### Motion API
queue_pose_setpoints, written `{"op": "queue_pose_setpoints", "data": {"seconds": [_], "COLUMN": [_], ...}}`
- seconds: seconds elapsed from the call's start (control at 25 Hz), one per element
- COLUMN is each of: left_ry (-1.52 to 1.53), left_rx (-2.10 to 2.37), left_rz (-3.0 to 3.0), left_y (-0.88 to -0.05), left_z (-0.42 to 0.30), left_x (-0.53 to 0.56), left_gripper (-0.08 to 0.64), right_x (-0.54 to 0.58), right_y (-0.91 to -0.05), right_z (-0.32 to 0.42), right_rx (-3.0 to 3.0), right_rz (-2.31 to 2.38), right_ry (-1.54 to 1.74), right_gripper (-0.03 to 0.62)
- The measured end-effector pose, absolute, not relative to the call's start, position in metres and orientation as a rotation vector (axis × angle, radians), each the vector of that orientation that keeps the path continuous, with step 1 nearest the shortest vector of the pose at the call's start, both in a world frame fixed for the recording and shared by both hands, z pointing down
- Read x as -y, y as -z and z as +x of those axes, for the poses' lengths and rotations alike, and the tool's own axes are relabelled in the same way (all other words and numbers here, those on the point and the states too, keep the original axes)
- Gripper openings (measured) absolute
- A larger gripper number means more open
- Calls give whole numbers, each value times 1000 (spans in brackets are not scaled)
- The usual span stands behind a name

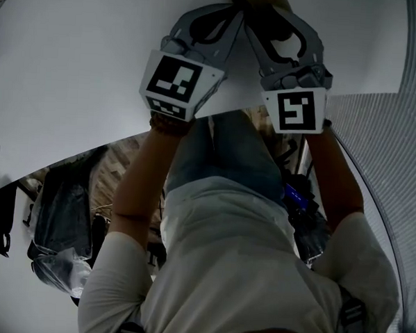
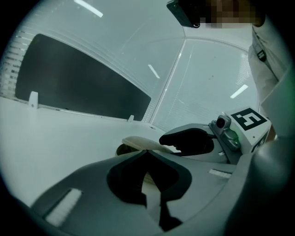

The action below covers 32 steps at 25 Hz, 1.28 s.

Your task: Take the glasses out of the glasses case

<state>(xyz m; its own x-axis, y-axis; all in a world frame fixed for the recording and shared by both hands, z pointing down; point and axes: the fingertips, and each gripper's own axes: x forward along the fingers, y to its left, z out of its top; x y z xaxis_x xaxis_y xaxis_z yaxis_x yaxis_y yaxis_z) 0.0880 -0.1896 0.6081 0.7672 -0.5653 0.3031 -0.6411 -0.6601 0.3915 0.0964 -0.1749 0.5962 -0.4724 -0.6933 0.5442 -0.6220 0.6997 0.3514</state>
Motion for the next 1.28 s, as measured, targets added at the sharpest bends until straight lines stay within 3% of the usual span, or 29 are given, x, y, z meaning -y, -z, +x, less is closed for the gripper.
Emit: {"op": "queue_pose_setpoints", "data": {"seconds": [0.52, 1.28], "left_ry": [-298, -462], "left_rx": [866, 871], "left_rz": [2482, 2523], "left_y": [-639, -642], "left_z": [110, 98], "left_x": [189, 186], "left_gripper": [2, 2], "right_x": [172, 202], "right_y": [-609, -564], "right_z": [107, 118], "right_rx": [2242, 2338], "right_rz": [991, 1180], "right_ry": [147, 83], "right_gripper": [145, 126]}}
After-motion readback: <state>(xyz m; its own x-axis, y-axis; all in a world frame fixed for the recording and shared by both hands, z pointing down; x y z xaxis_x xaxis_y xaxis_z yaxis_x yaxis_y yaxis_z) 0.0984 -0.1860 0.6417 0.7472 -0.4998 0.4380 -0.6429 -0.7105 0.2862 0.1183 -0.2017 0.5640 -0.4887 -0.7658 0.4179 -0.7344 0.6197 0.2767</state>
